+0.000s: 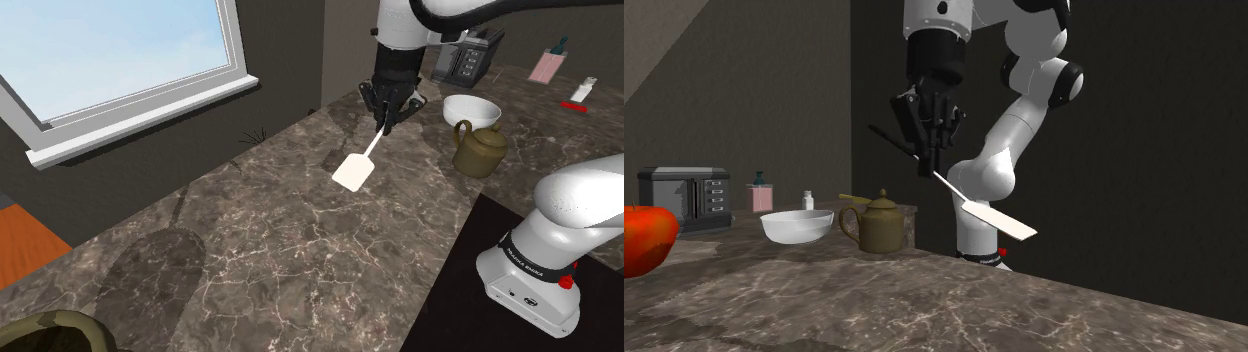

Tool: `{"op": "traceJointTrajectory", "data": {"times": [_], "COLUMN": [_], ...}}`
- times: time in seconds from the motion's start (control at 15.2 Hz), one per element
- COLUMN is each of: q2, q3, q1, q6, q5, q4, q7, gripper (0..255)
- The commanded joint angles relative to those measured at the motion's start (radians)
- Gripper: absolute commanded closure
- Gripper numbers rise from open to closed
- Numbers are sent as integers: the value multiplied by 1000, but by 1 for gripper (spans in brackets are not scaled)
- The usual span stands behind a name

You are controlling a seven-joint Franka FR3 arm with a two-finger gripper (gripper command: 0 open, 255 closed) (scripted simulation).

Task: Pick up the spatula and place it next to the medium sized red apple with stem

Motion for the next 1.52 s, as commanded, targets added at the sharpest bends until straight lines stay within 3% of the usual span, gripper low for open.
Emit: {"op": "traceJointTrajectory", "data": {"times": [0.0,0.2,0.46,1.45], "q2": [-4,-1,18,235], "q3": [-13,-24,-91,-280], "q1": [1,-3,-37,-213], "q6": [-29,-61,-36,73], "q5": [-6,-15,-62,-248], "q4": [23,57,31,95], "q7": [0,2,-88,-370], "gripper": [255,255,255,255]}}
